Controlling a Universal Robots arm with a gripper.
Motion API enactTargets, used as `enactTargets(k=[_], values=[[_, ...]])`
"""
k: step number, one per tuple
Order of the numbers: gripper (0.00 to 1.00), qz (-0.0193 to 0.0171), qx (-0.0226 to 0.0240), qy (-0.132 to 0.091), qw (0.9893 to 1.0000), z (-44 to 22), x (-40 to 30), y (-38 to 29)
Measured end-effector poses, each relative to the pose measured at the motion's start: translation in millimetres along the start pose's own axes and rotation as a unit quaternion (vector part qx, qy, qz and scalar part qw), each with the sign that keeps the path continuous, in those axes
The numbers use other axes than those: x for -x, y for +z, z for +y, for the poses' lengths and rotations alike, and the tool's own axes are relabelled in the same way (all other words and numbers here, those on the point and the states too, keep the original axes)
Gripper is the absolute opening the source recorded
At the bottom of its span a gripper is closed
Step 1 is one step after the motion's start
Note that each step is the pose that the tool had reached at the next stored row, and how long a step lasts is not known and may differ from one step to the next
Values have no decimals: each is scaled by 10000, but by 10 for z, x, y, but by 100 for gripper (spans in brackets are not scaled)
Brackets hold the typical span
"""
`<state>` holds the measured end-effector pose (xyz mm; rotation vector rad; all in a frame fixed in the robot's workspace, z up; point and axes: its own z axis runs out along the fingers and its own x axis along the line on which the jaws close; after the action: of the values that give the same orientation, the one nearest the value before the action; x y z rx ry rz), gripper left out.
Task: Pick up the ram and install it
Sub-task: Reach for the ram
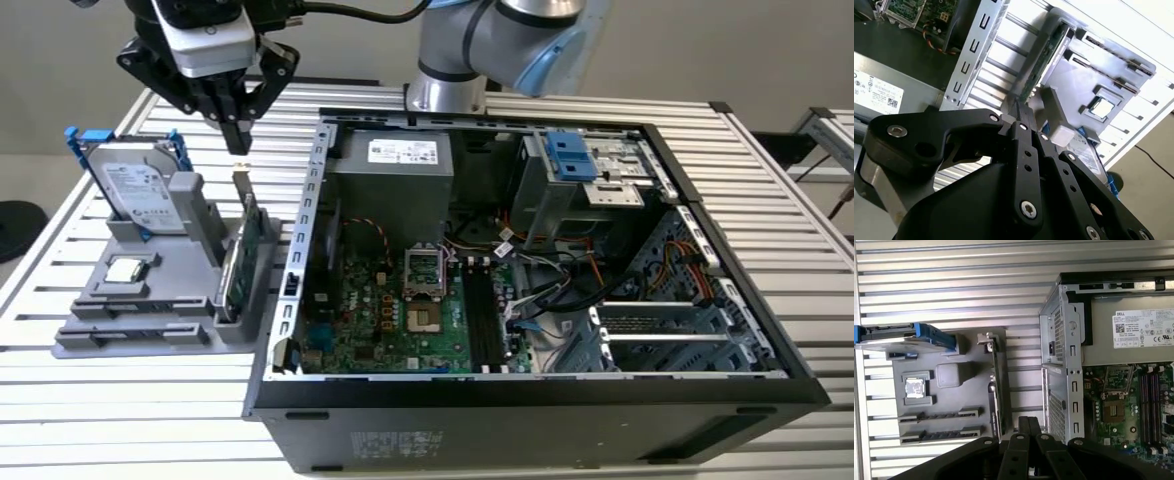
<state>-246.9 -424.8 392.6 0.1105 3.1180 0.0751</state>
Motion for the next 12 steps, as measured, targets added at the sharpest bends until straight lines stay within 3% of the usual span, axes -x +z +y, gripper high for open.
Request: enactTargets(k=[12], values=[[0, 0, 0, 0, 10000, -23, -141, -4]])
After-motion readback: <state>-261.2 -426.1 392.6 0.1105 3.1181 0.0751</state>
